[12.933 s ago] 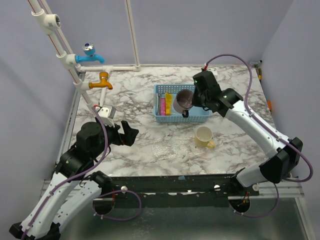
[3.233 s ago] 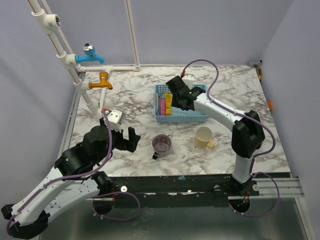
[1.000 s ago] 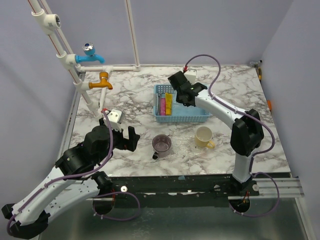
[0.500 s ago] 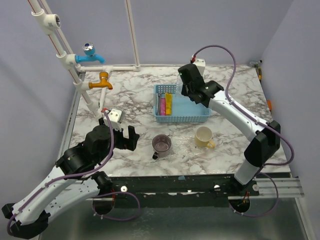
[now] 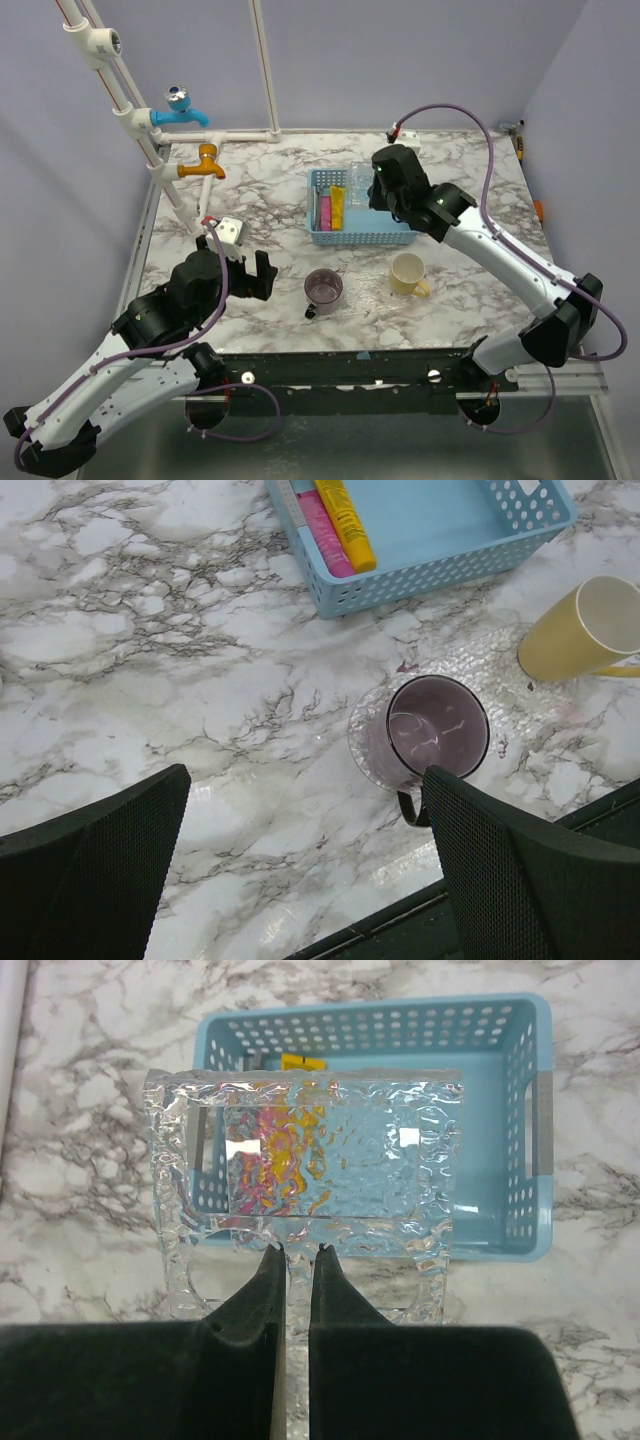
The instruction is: Prepare toiletry sets of a toothbrush and toothpaste on the tray
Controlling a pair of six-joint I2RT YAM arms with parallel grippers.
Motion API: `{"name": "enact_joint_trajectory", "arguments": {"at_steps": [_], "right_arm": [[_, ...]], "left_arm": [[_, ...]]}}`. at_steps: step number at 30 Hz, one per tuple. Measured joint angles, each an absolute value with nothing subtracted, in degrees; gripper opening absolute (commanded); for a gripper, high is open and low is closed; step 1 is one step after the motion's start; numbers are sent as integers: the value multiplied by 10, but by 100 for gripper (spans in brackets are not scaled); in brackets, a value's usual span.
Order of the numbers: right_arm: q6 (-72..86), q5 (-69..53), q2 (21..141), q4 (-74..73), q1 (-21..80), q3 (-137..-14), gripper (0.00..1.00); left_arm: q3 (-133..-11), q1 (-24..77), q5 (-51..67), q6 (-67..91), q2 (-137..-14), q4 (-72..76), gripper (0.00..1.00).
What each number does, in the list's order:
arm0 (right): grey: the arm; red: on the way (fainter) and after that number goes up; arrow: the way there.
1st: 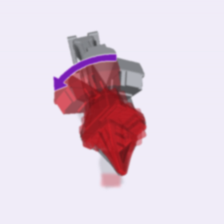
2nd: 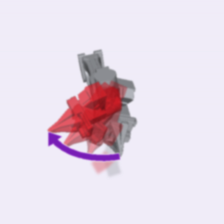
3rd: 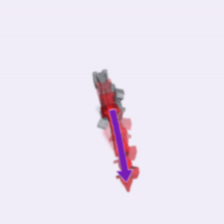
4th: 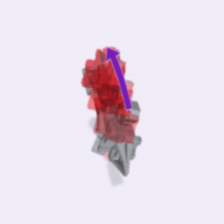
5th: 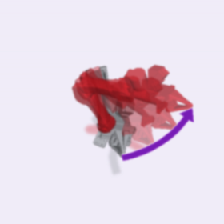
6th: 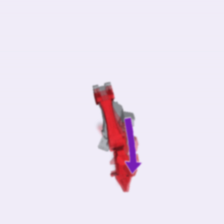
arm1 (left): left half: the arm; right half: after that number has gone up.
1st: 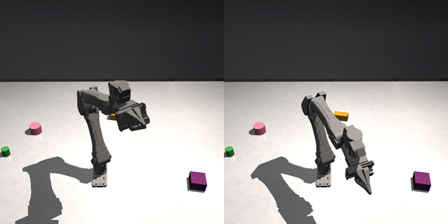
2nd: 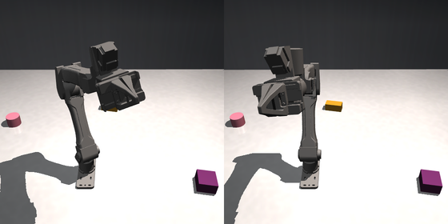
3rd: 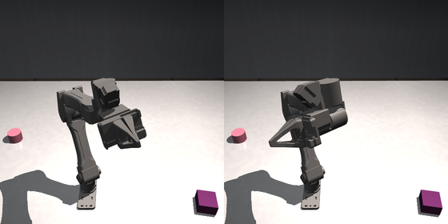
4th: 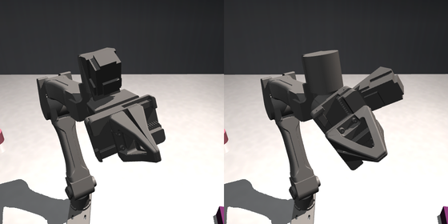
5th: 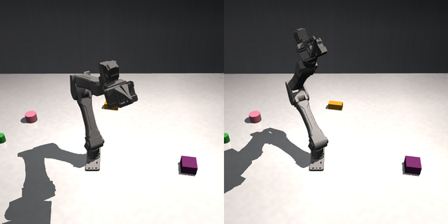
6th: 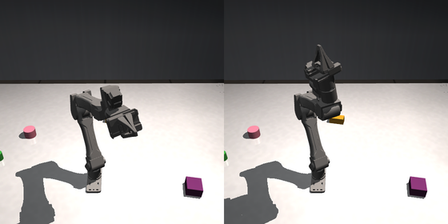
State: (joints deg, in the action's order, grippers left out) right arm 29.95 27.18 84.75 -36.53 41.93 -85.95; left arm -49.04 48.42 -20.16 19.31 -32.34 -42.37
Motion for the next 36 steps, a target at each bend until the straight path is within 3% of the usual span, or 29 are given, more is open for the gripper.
{"name": "enact_joint_trajectory", "arguments": {"at_steps": [16,36], "right_arm": [[366,322,794,-421,552,-787,1],[473,358,786,-463,621,-684,1]], "left_arm": [[-490,483,-222,195,-329,-425,99],[-490,481,-230,197,-329,-426,99]]}}
